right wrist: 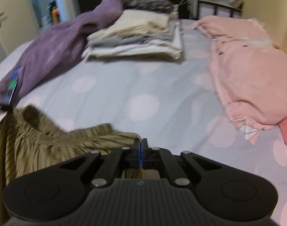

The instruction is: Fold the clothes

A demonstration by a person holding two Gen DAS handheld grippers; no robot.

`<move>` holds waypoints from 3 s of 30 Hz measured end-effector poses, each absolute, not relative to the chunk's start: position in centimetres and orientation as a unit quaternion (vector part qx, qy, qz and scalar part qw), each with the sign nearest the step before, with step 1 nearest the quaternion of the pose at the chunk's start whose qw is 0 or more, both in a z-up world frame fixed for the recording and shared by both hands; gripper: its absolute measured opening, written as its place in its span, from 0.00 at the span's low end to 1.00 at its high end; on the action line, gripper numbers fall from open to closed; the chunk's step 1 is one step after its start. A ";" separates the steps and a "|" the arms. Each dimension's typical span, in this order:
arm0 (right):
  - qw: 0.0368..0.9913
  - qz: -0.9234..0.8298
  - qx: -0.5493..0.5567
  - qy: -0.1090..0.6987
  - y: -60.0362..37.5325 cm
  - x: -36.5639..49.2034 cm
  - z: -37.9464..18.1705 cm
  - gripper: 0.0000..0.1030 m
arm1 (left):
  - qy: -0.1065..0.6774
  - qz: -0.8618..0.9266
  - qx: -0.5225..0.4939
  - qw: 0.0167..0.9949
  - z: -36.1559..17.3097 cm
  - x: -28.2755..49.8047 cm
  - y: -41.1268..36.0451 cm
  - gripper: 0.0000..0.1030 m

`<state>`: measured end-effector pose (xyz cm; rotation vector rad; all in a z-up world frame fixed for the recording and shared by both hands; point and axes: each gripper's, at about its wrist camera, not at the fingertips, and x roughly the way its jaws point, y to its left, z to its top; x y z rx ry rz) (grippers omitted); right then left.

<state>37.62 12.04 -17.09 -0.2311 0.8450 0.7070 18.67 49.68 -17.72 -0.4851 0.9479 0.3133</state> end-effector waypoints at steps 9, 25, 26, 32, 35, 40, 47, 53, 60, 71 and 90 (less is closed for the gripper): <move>0.849 0.286 -0.067 0.440 9.6 37.7 -19.6 0.32 | 0.466 0.144 -0.220 0.845 -16.7 15.7 48.0 0.20; 0.794 0.386 -0.038 0.467 2.1 16.1 -18.2 0.35 | 0.519 0.143 -0.300 0.788 -17.9 -3.3 37.9 0.42; 0.789 0.403 -0.044 0.462 2.7 14.4 -17.9 0.35 | 0.524 0.143 -0.293 0.786 -18.0 -3.7 37.1 0.42; 0.778 0.459 -0.086 0.420 4.4 6.3 -15.5 0.41 | 0.536 0.150 -0.216 0.802 -18.5 -4.3 34.0 0.42; 0.778 0.460 -0.075 0.422 4.0 4.1 -15.0 0.41 | 0.515 0.145 -0.211 0.818 -19.4 -4.9 34.1 0.47; 0.791 0.442 -0.066 0.418 3.4 1.0 -14.0 0.41 | 0.513 0.131 -0.238 0.815 -21.7 -5.5 34.0 0.44; 0.804 0.417 -0.076 0.417 2.3 -2.3 -13.6 0.42 | 0.482 0.106 -0.249 0.833 -21.6 -6.5 33.7 0.44; 0.833 0.376 -0.113 0.389 1.9 -4.1 -12.4 0.42 | 0.472 0.104 -0.264 0.835 -22.2 -6.5 33.8 0.44; 0.874 0.301 -0.111 0.366 -1.4 -0.8 -8.5 0.53 | 0.464 0.110 -0.270 0.836 -23.0 -6.1 33.8 0.44; 0.866 0.231 -0.022 0.443 -4.8 10.2 -18.1 0.54 | 0.481 0.164 -0.242 0.827 -22.5 -4.2 32.3 0.37; 0.861 0.253 -0.056 0.439 -6.0 15.0 -22.8 0.52 | 0.395 0.221 -0.311 0.836 -22.6 -7.7 32.3 0.19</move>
